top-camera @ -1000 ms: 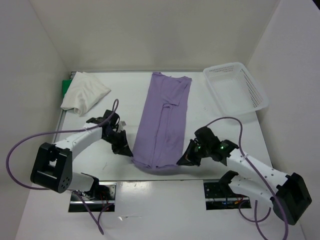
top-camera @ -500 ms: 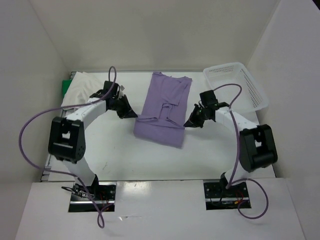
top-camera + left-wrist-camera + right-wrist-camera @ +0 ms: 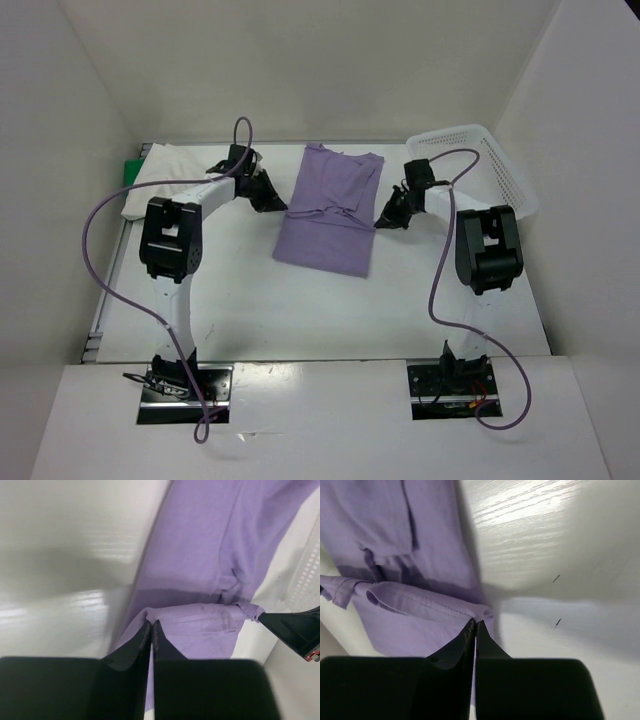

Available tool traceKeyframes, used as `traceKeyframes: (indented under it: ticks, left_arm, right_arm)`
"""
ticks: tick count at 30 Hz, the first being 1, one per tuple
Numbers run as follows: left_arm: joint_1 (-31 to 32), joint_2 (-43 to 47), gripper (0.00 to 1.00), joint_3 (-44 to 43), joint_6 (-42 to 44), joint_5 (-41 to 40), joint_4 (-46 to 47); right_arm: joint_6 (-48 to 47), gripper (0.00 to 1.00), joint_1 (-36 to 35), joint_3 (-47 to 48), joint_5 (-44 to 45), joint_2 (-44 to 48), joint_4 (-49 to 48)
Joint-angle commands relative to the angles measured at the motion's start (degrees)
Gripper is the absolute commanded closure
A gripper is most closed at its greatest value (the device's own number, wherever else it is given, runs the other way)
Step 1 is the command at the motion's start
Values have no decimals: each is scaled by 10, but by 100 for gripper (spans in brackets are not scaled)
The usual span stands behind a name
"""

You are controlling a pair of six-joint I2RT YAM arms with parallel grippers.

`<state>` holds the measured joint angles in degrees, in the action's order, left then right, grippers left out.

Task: Fold and stack the t-shirts
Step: Fold the folded rectangular tshirt in 1/3 of the way

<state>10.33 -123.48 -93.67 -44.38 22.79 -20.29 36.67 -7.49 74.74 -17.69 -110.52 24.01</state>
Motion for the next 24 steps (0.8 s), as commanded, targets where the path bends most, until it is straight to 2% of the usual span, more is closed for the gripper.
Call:
traceKeyframes:
  ticks: [1,2,3,4,7,11,12,16,20,24]
  left_arm:
    - [-4,-11,88,-9,1,6,32]
    - [-4,-5,80,-2,1,12,52]
    - [-4,3,72,14,-4,12,60]
    - [-4,13,68,23,-4,12,66]
    - [-4,96,66,63,-11,-2,87]
    - [-4,181,69,158,-23,3,126]
    - [10,191,69,188,-23,3,126]
    - [48,204,70,245,-30,20,143]
    - [54,192,70,296,-45,3,168]
    - [49,167,70,339,-33,-30,144]
  right_arm:
    - [-25,99,12,31,20,-19,-7]
    - [-25,97,12,31,20,-19,-7]
    - [-25,89,12,31,20,-8,-7]
    - [-25,84,12,25,14,1,-7]
    - [-25,68,12,12,8,50,-7]
    - [-20,64,5,-22,3,113,-2]
    - [-19,68,-9,-40,3,133,-2]
    - [9,95,-78,-73,-3,142,-16]
    - [42,100,-137,-93,-28,102,-48]
    - [47,100,-165,-101,13,55,-56]
